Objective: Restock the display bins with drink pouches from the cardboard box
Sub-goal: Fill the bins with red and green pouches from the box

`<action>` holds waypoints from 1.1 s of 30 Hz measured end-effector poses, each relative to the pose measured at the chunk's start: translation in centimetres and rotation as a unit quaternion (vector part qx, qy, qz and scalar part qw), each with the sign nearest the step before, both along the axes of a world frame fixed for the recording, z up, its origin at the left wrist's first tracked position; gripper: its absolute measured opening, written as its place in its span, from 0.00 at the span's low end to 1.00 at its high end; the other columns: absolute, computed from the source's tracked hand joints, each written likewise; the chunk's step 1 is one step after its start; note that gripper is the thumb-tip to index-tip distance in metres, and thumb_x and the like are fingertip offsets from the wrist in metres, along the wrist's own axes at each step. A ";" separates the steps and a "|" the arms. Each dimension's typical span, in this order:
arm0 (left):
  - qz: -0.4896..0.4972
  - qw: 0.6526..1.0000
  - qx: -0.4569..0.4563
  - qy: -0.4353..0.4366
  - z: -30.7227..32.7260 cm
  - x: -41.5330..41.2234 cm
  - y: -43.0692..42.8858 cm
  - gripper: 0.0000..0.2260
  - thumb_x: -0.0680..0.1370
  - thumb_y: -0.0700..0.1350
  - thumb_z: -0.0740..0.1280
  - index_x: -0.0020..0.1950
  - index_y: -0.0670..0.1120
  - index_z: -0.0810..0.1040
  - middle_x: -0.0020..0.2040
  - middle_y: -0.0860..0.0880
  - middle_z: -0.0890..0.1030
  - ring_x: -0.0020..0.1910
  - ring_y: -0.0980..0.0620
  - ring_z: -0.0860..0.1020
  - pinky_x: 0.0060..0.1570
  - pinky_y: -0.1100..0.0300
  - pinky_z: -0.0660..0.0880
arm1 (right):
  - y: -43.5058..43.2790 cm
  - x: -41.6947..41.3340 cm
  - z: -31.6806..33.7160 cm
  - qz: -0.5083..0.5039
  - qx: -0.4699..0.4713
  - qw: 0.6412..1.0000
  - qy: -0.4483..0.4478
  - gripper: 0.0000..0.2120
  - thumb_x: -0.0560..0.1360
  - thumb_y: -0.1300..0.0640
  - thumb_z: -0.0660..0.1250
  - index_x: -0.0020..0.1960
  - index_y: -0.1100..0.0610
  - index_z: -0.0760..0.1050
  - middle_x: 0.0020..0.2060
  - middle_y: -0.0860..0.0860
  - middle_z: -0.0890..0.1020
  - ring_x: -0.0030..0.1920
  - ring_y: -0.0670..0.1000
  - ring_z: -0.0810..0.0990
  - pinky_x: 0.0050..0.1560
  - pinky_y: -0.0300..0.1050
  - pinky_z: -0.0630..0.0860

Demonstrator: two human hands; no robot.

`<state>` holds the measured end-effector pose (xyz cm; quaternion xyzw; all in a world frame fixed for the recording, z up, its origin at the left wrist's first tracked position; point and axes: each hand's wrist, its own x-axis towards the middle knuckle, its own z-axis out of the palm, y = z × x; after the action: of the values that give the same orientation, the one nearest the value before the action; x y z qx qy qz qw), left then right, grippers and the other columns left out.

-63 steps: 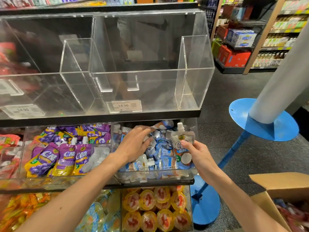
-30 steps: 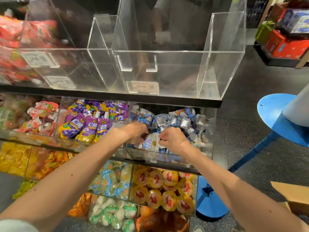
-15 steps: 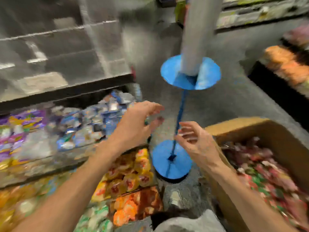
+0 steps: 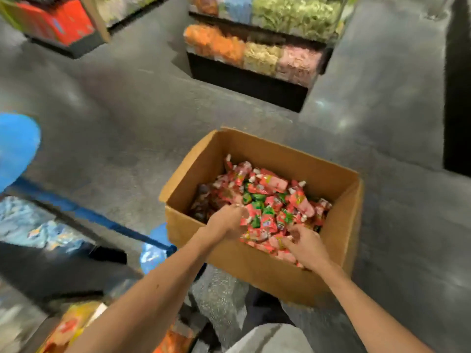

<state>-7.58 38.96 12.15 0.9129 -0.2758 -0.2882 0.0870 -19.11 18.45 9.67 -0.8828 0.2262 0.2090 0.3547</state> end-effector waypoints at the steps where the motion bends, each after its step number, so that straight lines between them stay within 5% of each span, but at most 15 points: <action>1: 0.013 0.999 0.015 0.027 -1.6 0.8 -0.9 0.18 0.79 0.49 0.67 0.68 0.46 0.75 0.65 0.42 0.77 0.64 0.42 0.75 0.60 0.54 0.69 | -0.8 0.7 -1.3 -0.005 0.003 1.000 0.019 0.23 0.78 0.45 0.67 0.69 0.55 0.72 0.62 0.51 0.78 0.57 0.51 0.78 0.58 0.47 0.75; 4: 0.058 0.992 0.054 0.101 -6.6 3.0 -2.2 0.23 0.77 0.51 0.69 0.71 0.49 0.72 0.67 0.43 0.76 0.67 0.42 0.73 0.63 0.52 0.71 | -2.6 3.3 -5.2 -0.008 0.014 0.997 0.079 0.23 0.78 0.46 0.67 0.70 0.54 0.70 0.62 0.51 0.78 0.51 0.50 0.77 0.53 0.47 0.75; 7: 0.072 0.983 0.088 0.147 -10.9 4.9 -3.5 0.28 0.75 0.53 0.71 0.73 0.50 0.68 0.67 0.44 0.75 0.68 0.41 0.72 0.64 0.47 0.71 | -3.6 5.7 -9.2 -0.008 0.021 0.990 0.140 0.26 0.77 0.49 0.69 0.72 0.55 0.68 0.67 0.54 0.75 0.63 0.55 0.75 0.61 0.49 0.73; 15: 0.008 0.981 0.139 0.133 -19.4 6.5 -6.0 0.35 0.75 0.59 0.70 0.77 0.52 0.60 0.71 0.42 0.66 0.69 0.39 0.67 0.64 0.46 0.69 | -3.6 12.0 -16.5 -0.041 0.071 0.978 0.190 0.33 0.77 0.48 0.70 0.77 0.58 0.62 0.71 0.56 0.73 0.70 0.58 0.72 0.69 0.52 0.70; 19: -0.035 0.967 0.214 0.135 -21.7 5.5 -6.5 0.42 0.73 0.64 0.70 0.79 0.54 0.51 0.75 0.40 0.61 0.70 0.38 0.64 0.67 0.47 0.66 | -2.5 12.9 -19.1 -0.118 0.119 0.956 0.241 0.35 0.74 0.51 0.75 0.75 0.57 0.63 0.68 0.57 0.74 0.66 0.58 0.75 0.65 0.53 0.73; 23: -0.045 0.968 0.227 0.096 -22.7 4.9 -6.9 0.39 0.72 0.67 0.68 0.74 0.54 0.54 0.67 0.41 0.67 0.63 0.40 0.68 0.62 0.46 0.67 | -1.2 13.1 -20.5 -0.185 0.112 0.947 0.238 0.38 0.73 0.47 0.75 0.75 0.58 0.63 0.70 0.56 0.72 0.68 0.59 0.72 0.65 0.52 0.72; 28: -0.112 0.965 0.233 0.048 -22.9 4.6 -7.2 0.23 0.80 0.50 0.64 0.71 0.50 0.58 0.62 0.42 0.71 0.56 0.42 0.73 0.56 0.49 0.69 | -0.5 14.2 -20.6 -0.209 0.091 0.943 0.242 0.25 0.74 0.45 0.73 0.64 0.59 0.74 0.59 0.55 0.79 0.60 0.59 0.77 0.63 0.52 0.74; 30: -0.146 0.961 0.229 0.053 -23.2 5.1 -7.0 0.21 0.81 0.48 0.64 0.71 0.50 0.60 0.62 0.42 0.72 0.57 0.42 0.74 0.56 0.49 0.70 | -0.7 15.0 -20.2 -0.204 0.092 0.943 0.248 0.19 0.75 0.48 0.72 0.59 0.60 0.76 0.54 0.55 0.80 0.54 0.58 0.78 0.59 0.51 0.74; 33: -0.155 0.967 0.179 0.095 -23.1 5.9 -6.0 0.22 0.82 0.47 0.62 0.75 0.51 0.59 0.66 0.40 0.71 0.63 0.41 0.72 0.61 0.48 0.72 | -0.3 16.0 -20.4 -0.197 0.086 0.940 0.266 0.24 0.73 0.47 0.72 0.63 0.59 0.73 0.59 0.55 0.80 0.57 0.59 0.79 0.56 0.52 0.75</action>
<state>-1.70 32.93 -10.92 0.8280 -0.3484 -0.4284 -0.0974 -3.13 18.19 -10.76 -0.6989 0.4629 0.3805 0.3905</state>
